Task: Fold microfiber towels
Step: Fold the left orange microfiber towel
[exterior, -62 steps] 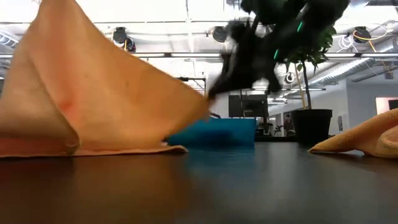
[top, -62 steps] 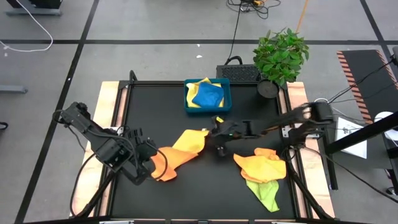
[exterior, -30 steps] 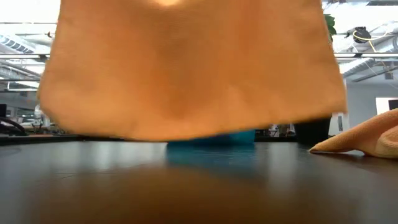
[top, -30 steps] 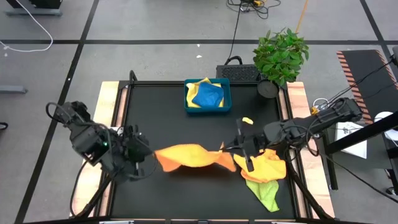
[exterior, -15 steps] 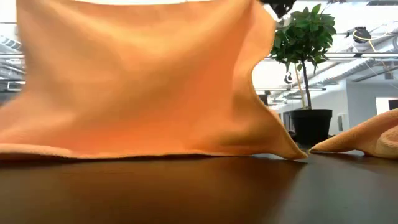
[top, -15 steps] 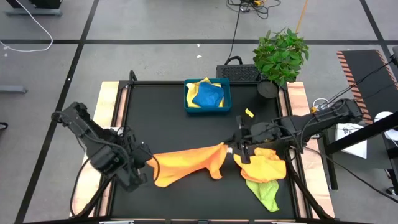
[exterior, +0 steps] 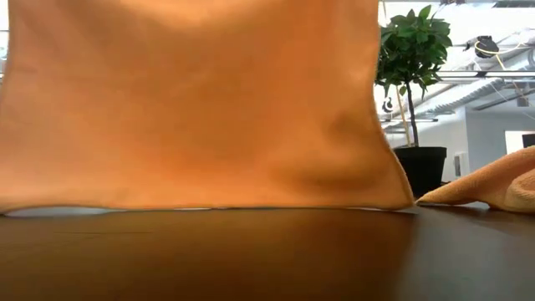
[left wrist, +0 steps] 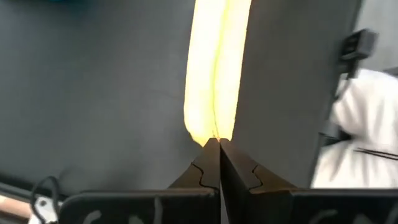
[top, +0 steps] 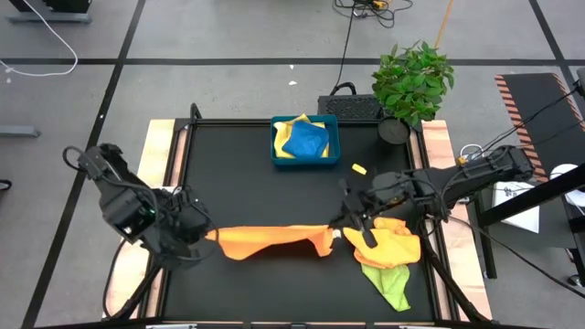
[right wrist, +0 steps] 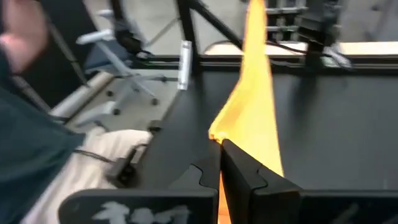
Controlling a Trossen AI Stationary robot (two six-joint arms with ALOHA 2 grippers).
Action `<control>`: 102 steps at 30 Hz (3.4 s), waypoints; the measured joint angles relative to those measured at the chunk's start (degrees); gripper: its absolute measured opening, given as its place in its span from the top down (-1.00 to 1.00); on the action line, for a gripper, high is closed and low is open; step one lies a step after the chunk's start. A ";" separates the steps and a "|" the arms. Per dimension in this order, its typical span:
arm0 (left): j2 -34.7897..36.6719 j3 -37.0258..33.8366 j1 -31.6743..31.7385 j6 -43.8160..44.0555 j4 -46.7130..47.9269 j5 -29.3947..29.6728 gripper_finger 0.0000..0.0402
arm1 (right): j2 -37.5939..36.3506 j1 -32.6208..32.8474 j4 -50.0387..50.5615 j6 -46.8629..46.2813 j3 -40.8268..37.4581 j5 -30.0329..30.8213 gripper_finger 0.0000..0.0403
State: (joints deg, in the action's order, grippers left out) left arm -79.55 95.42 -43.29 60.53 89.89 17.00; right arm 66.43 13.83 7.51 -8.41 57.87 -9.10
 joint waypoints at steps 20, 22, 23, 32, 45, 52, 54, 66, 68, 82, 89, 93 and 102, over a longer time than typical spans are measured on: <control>-0.07 5.42 -1.56 -1.73 0.09 4.26 1.00 | 2.02 2.39 -2.43 -3.39 0.00 -1.56 1.00; -0.09 2.58 -0.41 -1.56 0.07 3.26 1.00 | 3.30 1.39 1.52 -3.99 0.00 1.63 1.00; -0.11 0.90 0.15 -1.30 0.03 2.59 1.00 | 4.16 0.81 3.16 -4.28 0.00 3.06 1.00; 0.85 -16.32 6.16 -4.40 -4.54 -0.17 1.00 | 12.74 -4.69 10.63 -5.20 -0.04 6.18 1.00; 14.12 -41.38 19.74 -14.99 -19.83 6.39 1.00 | 20.74 -15.26 11.92 3.38 -0.04 21.26 1.00; 21.50 -50.13 27.39 -17.15 -23.41 10.72 1.00 | 20.04 -21.12 10.56 6.14 0.04 21.07 1.00; 22.70 -51.69 28.08 -18.79 -26.21 10.72 1.00 | 20.12 -21.15 10.91 6.26 0.04 20.85 1.00; 20.64 -54.73 20.73 -24.60 -41.78 6.99 1.00 | 20.41 -9.81 11.72 3.29 -0.25 18.06 1.00; 19.28 -54.73 18.73 -23.31 -42.42 6.94 1.00 | 20.41 -7.33 10.30 2.10 -1.32 18.03 1.00; 10.70 -54.73 5.13 -13.17 -44.03 4.89 1.00 | 20.46 1.89 0.69 -6.94 -12.60 18.02 1.00; 9.68 -54.73 1.32 -10.16 -45.66 4.88 1.00 | 20.27 2.42 -1.65 -7.24 -12.83 15.23 1.00; 9.68 -54.73 0.31 -9.05 -45.60 5.13 1.00 | 20.24 2.69 -5.05 -7.46 -12.83 10.37 1.00; 9.68 -54.73 0.05 -9.16 -50.47 5.11 1.00 | 20.24 5.32 -3.41 -9.14 -12.83 7.12 1.00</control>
State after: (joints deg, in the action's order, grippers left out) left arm -69.87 40.69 -43.24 51.38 39.42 22.11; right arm 86.67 19.15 4.10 -17.55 45.04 -1.99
